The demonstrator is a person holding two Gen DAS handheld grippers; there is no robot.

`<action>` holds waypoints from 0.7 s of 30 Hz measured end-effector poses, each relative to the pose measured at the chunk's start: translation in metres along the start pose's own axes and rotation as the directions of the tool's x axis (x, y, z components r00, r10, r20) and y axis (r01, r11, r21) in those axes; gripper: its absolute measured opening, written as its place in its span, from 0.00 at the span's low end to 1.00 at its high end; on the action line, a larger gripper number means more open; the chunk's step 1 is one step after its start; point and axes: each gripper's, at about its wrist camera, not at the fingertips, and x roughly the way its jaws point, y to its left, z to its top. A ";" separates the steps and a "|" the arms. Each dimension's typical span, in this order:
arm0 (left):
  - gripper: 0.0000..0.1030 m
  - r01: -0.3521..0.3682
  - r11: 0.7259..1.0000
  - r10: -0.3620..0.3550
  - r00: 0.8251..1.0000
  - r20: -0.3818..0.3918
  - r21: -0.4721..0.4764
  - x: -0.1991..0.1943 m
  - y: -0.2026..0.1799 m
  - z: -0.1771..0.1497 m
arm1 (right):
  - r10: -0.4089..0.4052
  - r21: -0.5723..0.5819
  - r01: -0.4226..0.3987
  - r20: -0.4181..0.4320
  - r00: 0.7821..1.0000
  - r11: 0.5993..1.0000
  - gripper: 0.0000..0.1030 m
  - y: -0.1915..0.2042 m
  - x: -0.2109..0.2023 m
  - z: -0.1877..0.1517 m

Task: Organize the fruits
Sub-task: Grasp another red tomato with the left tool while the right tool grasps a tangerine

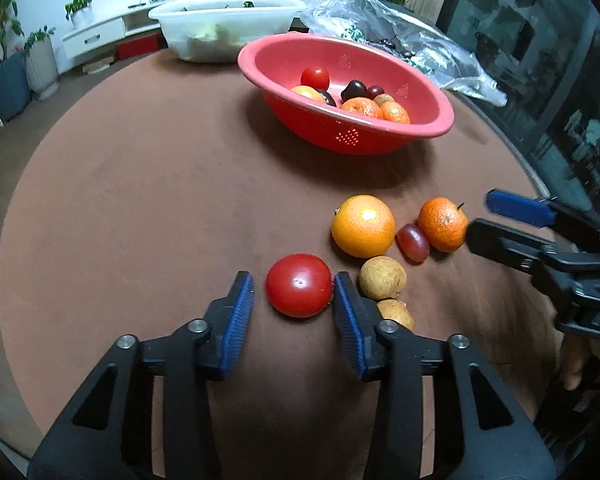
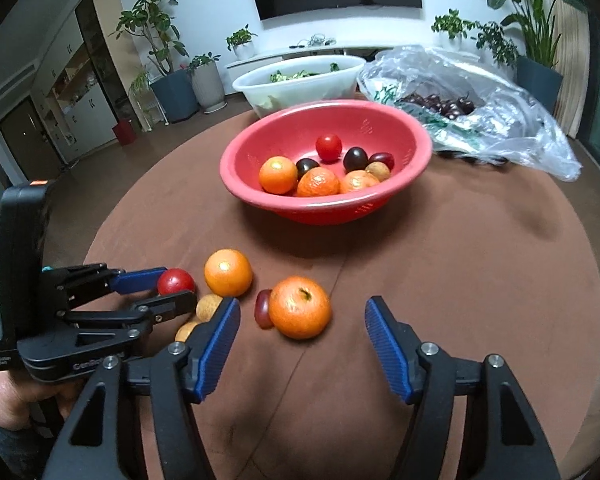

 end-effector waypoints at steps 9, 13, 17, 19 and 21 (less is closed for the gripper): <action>0.31 0.015 1.000 -0.015 1.000 0.009 0.003 -0.002 -0.001 0.001 | 0.025 0.028 -0.023 -0.091 0.996 0.999 0.51 -0.006 0.026 -0.002; 0.31 0.014 1.000 -0.014 1.000 0.020 0.009 -0.007 -0.002 0.001 | 0.047 0.048 -0.042 -0.100 0.994 0.998 0.47 -0.008 0.030 -0.004; 0.31 -0.010 1.000 0.009 0.999 0.034 0.026 -0.015 -0.007 0.001 | 0.069 0.075 -0.062 -0.100 0.993 0.995 0.47 -0.013 0.030 -0.003; 0.31 -0.030 0.999 0.029 0.999 0.037 0.039 -0.019 -0.010 0.001 | 0.082 0.096 -0.073 -0.099 0.992 0.993 0.47 -0.016 0.031 -0.002; 0.31 -0.065 0.996 0.062 0.997 0.039 0.060 -0.023 -0.014 0.002 | 0.095 0.110 -0.084 -0.099 0.991 0.990 0.47 -0.018 0.031 -0.001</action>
